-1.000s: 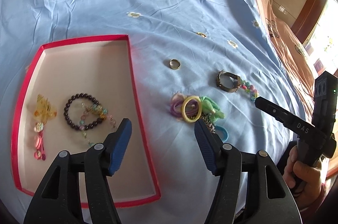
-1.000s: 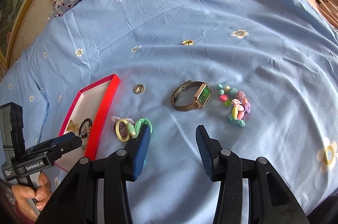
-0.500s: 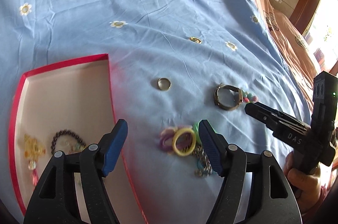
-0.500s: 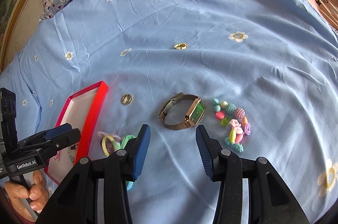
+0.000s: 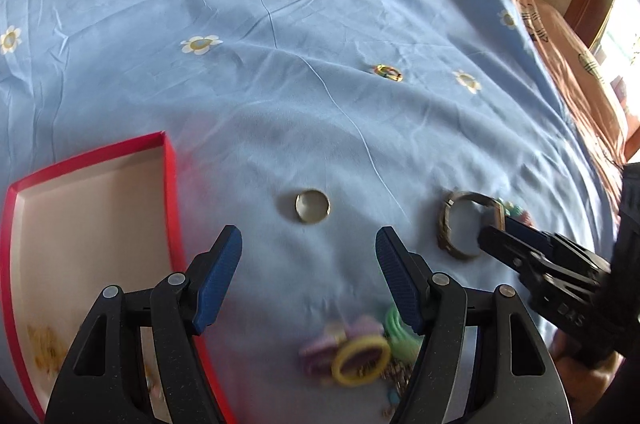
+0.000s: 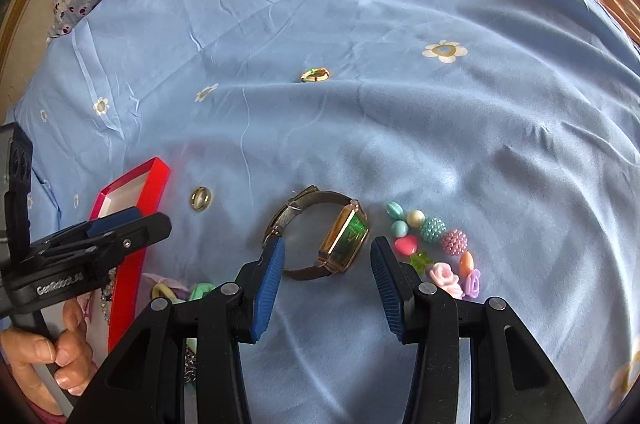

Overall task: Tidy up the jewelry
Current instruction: 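Grasp the gold ring with the left gripper while the right gripper grasps the gold-faced watch, then carry the gold ring with the left gripper while the right gripper carries the watch over the box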

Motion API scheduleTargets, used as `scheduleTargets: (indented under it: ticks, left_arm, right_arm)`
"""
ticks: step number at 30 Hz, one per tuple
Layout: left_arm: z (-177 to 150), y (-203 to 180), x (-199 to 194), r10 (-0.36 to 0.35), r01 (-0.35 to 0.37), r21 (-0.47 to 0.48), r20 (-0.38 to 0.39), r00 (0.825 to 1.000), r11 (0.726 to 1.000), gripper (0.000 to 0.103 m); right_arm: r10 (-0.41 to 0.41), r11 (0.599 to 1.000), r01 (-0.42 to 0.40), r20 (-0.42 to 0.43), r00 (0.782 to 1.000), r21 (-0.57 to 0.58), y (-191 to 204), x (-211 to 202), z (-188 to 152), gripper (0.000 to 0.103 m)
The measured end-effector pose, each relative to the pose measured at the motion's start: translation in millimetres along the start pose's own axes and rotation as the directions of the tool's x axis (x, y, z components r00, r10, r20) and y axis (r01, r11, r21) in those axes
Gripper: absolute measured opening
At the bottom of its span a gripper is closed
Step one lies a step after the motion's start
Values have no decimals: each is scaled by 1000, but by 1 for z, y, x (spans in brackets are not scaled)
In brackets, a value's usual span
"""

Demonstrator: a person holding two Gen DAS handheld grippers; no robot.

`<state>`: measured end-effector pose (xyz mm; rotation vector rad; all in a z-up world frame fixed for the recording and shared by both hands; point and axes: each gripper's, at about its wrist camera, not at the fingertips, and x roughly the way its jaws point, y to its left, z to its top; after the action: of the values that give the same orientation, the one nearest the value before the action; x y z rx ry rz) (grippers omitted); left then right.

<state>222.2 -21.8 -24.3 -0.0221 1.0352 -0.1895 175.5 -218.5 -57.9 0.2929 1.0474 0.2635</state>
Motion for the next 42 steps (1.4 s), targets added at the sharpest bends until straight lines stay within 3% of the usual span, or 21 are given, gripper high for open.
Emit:
scheduleTargets:
  ticks: [2,8,11,12,15,19,31,42]
  left_arm:
    - [3,0,10,13,-13,7,-16,1000,1000,67]
    - [8,1,34,18,-18,2,-54,998,1000,42]
    - [9,-1,36,11,-11,12,-47,999,1000,23]
    - [10,-2,36,4,-3,14,-47,999,1000,21]
    - [9,-4,32,-8,9,22,-37,999,1000,21]
    - [4,-4,22,-42,42,11,-20,999,999,21]
    - [-31,6,-40,-107,110,-39,55,993,993,21]
    - [-70,38,-88,-81,94,-112,119,990,989,21]
  right_arm:
    - [-4,1000,4,8,1000,8,-3,0,2,46]
    - [-12,1000,12,7,1000,4,-7,3,4,42]
    - [-29,1000,29,9,1000,-8,-7,4,4,31]
    - [-26,1000,26,8,1000,-7,-7,5,4,29]
    - [-34,999,34,13,999,-13,-7,4,4,14]
    - [-40,999,40,25,999,-31,-4,-2,4,8]
    - [14,996,-9,52,999,-94,21,-29,-4,8]
    - [115,980,-104,53,992,-171,68,-44,-21,8]
